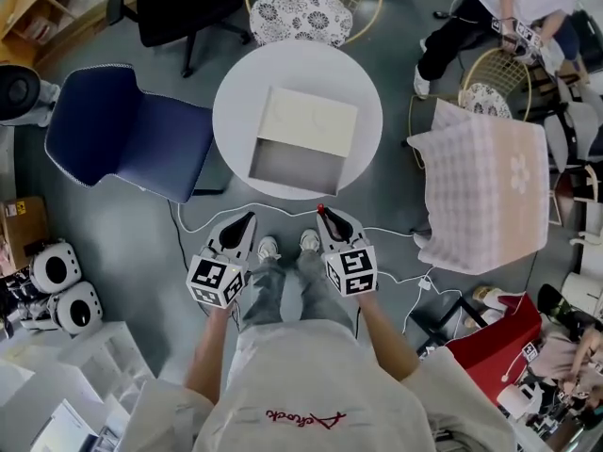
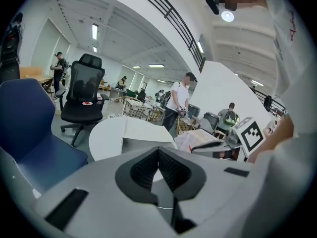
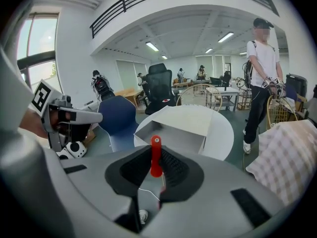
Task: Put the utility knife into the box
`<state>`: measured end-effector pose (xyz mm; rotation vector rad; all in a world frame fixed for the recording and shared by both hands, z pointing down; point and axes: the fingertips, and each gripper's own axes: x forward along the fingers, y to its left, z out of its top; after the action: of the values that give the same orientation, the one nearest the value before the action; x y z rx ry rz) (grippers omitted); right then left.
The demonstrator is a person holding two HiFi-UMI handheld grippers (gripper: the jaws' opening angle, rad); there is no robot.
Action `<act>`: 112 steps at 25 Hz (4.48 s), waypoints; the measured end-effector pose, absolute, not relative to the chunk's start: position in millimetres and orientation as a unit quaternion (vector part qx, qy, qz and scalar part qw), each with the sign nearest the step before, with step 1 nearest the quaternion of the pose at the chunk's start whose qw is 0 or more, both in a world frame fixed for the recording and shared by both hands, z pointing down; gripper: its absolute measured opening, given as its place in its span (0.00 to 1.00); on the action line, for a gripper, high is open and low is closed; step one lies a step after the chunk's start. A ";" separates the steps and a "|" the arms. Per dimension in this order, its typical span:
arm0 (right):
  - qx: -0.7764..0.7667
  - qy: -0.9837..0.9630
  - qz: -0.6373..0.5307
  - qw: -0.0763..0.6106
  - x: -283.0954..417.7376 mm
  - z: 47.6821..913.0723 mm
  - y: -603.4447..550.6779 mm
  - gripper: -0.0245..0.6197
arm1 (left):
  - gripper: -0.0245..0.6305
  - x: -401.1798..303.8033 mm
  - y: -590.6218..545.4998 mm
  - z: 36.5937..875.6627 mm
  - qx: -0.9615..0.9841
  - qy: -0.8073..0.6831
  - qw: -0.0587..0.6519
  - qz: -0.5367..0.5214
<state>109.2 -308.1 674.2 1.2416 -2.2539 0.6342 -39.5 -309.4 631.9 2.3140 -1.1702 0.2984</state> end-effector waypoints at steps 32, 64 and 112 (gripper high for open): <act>0.184 -0.811 0.065 0.551 64.2 790.0 -403.2 0.14 | 0.05 -81.5 -274.2 628.9 0.823 -0.483 0.285 0.090; 0.213 -0.812 0.072 0.539 56.3 774.6 -413.5 0.08 | 0.06 -99.2 -263.5 620.2 0.825 -0.487 0.277 0.074; 0.583 -0.790 0.166 0.093 135.2 539.2 -226.7 0.06 | 0.06 -15.6 -218.1 507.3 0.925 -0.356 0.131 0.028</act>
<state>135.2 -226.7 539.2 1.7297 -2.3443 0.4930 -15.6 -218.1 507.3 2.6865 -1.0339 0.0808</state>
